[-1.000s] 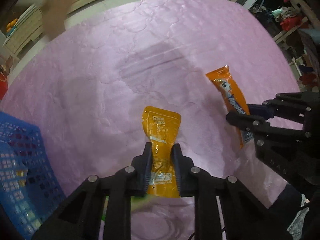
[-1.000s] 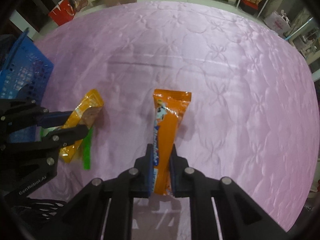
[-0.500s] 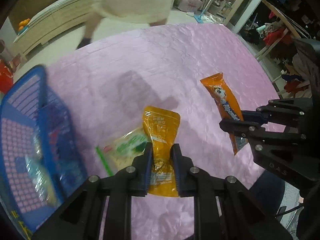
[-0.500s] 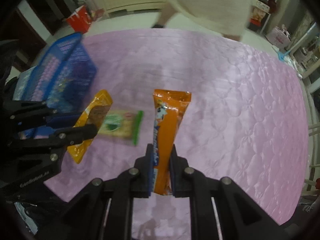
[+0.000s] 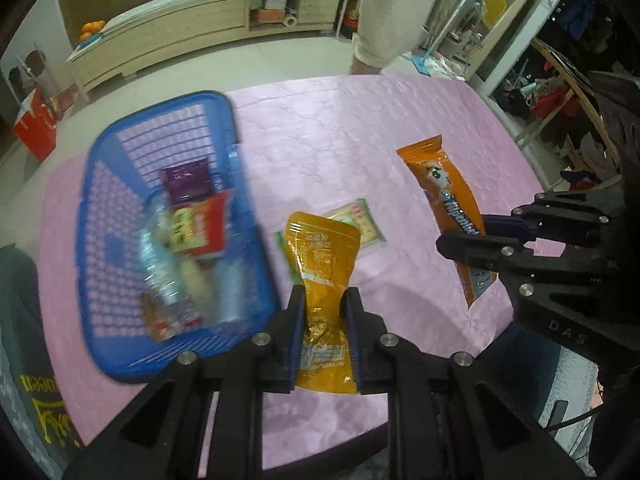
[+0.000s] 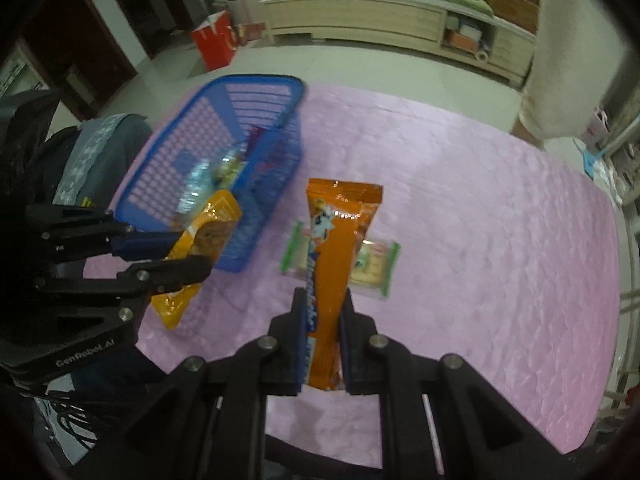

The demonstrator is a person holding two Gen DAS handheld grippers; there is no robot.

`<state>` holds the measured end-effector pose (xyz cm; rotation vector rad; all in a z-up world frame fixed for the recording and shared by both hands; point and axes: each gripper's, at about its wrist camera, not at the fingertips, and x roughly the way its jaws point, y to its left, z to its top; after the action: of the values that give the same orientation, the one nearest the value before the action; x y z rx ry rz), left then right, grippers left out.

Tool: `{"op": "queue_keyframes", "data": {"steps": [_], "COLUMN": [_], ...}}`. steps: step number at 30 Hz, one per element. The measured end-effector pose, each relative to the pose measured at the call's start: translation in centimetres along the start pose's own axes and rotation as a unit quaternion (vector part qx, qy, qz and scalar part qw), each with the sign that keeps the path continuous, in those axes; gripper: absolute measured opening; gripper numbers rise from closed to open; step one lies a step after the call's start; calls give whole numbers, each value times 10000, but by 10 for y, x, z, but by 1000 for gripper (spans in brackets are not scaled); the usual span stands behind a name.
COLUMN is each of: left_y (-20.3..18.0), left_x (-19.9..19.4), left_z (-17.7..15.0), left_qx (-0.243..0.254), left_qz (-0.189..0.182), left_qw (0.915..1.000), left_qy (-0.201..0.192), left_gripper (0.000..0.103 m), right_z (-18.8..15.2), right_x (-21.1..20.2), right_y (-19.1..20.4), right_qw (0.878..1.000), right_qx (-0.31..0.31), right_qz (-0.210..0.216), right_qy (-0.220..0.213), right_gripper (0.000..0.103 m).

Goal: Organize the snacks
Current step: 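Carry the yellow bag and orange bar with both grippers over the basket, then open both grippers to drop the yellow bag and orange bar into the basket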

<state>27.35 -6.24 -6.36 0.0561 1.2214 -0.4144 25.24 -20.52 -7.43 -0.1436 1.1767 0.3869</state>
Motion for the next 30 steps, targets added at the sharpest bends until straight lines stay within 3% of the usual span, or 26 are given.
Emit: {"op": "queue_keyframes", "data": {"steps": [12,21,30], "left_y": [75,116,140], "left_x": [-28,-11,15], "left_z": [-12,-5,9], "left_qx": [-452,-624,-622], "left_qz": [157,184,147], "left_qw": [9989,9978,9975], "left_qy": [-14,146,309], "left_gripper": [17,17,17], "right_z": [45,80,100], "right_x": [21,67,94], "right_y": [76,106,110], "right_qw": [9986,9962,9941], "right_qx": [-463,-624,-763], "right_qz": [218,364,260], "right_qy": [120,488,726], "right_gripper": [17,17,17]}}
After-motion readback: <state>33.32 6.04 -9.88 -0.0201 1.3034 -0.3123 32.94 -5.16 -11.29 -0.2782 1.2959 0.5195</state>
